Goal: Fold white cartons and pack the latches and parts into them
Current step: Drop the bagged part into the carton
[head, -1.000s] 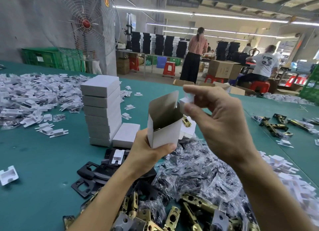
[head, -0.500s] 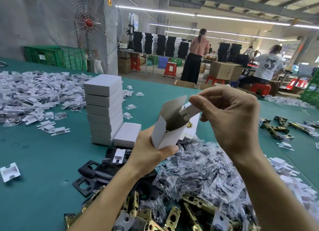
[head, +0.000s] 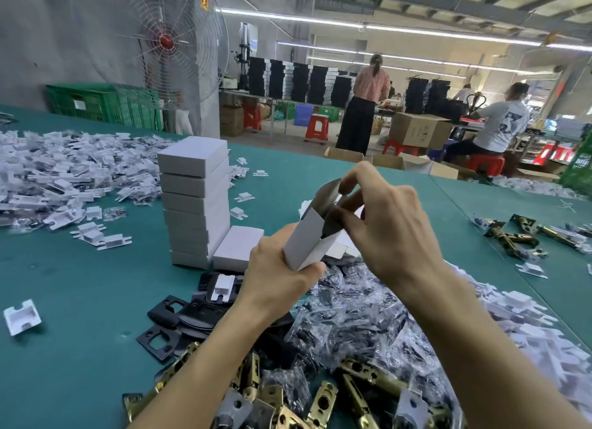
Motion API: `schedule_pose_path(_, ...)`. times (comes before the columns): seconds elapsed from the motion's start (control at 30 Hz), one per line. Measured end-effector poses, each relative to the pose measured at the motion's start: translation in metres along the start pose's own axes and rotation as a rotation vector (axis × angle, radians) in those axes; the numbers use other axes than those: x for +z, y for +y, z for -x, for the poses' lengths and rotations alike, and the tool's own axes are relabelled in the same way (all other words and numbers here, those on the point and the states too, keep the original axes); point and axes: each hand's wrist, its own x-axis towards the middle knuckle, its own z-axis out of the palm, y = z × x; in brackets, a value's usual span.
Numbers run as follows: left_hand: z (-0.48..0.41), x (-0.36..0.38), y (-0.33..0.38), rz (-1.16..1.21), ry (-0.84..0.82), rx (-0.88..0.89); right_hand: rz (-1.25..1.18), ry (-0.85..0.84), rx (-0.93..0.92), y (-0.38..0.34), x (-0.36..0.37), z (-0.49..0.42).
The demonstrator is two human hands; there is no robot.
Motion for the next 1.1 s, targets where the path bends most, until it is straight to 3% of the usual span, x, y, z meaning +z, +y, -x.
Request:
schedule_pose_path(0.27,-0.001,0.002,-0.008,-0.127,-0.017,-0.078,0.0,-0.291,0.089,0.017,0.005,-0.008)
schedule_pose_path(0.47,-0.004,-0.001,-0.01,-0.107,0.023,-0.267,-0.217,-0.012,0.077,0.031,0.012,0.0)
schedule_pose_path(0.57,-0.007,-0.006,-0.011,-0.157,0.037,-0.314,-0.221,-0.013,0.147,0.039,0.021,0.004)
schedule_pose_path(0.77,-0.011,-0.016,-0.003,0.027,0.169,-0.291,-0.085,-0.411,0.304,0.049,0.047,0.011)
schedule_pose_path(0.93,-0.022,-0.036,-0.002,0.242,0.388,-0.3,0.003,-0.821,0.045,0.027,0.082,0.015)
schedule_pose_path(1.1,-0.024,-0.038,-0.002,0.306,0.375,-0.308,0.137,-0.939,-0.213,0.006,0.108,0.018)
